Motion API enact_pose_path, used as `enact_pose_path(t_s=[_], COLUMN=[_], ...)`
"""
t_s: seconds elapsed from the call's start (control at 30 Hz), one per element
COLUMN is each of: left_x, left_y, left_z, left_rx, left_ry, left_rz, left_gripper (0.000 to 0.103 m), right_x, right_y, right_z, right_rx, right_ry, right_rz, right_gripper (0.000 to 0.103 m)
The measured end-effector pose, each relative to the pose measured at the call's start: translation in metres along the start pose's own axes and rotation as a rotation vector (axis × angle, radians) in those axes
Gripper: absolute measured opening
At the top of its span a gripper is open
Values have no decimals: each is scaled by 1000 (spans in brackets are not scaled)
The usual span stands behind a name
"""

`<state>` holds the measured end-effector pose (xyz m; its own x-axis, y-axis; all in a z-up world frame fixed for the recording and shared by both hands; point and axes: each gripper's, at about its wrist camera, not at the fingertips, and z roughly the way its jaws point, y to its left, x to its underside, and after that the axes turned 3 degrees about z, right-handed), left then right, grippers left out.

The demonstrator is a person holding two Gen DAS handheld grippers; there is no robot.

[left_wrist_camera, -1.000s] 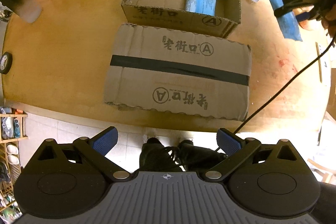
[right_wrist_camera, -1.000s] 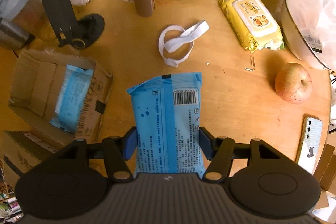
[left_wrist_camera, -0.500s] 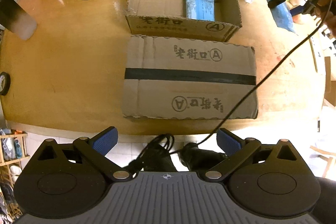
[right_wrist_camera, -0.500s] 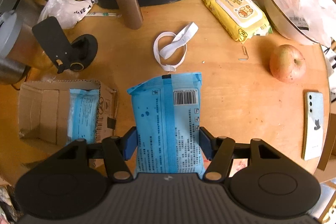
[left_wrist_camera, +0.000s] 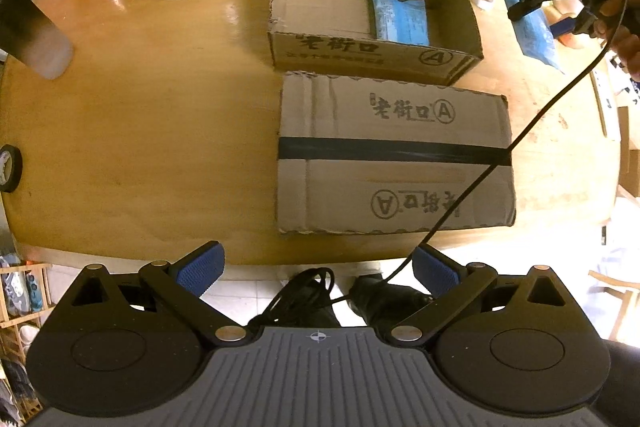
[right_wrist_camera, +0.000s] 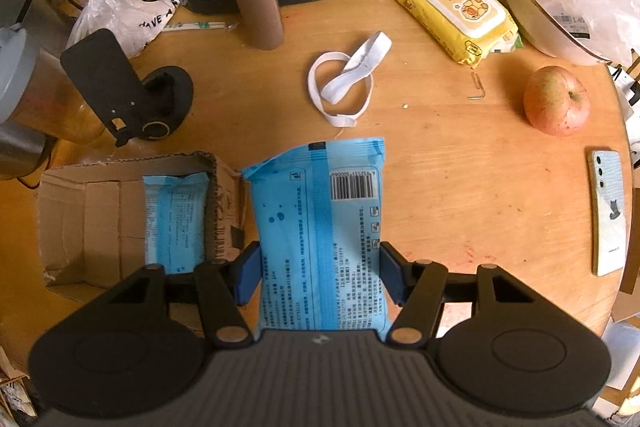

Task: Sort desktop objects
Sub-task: 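Lift the blue wipe pack with the right gripper and carry it over the open box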

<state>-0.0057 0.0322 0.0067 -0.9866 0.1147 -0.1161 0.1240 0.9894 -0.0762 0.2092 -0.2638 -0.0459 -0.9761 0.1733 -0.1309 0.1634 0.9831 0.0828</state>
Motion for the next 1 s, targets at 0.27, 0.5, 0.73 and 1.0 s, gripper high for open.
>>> enact_pose_path(t_s=[0.27,0.5,0.73,1.0], left_x=[-3,-5,-6,-6], left_y=[18,31,46,59], left_z=[2,3,3,2], left_rx=[0,8,10,14], left_ry=[8,6,7,3], left_rz=[15,24,23,21], left_gripper=[103,103,103,103], right_x=[2,6,8,8], right_y=[24,43,63,86], right_z=[1,4,6,6], right_rx=[-5,-15,-20,-26], right_ry=[-1,0,-3,-9], right_rz=[2,13,11,3], right_gripper=[59,59,59,59])
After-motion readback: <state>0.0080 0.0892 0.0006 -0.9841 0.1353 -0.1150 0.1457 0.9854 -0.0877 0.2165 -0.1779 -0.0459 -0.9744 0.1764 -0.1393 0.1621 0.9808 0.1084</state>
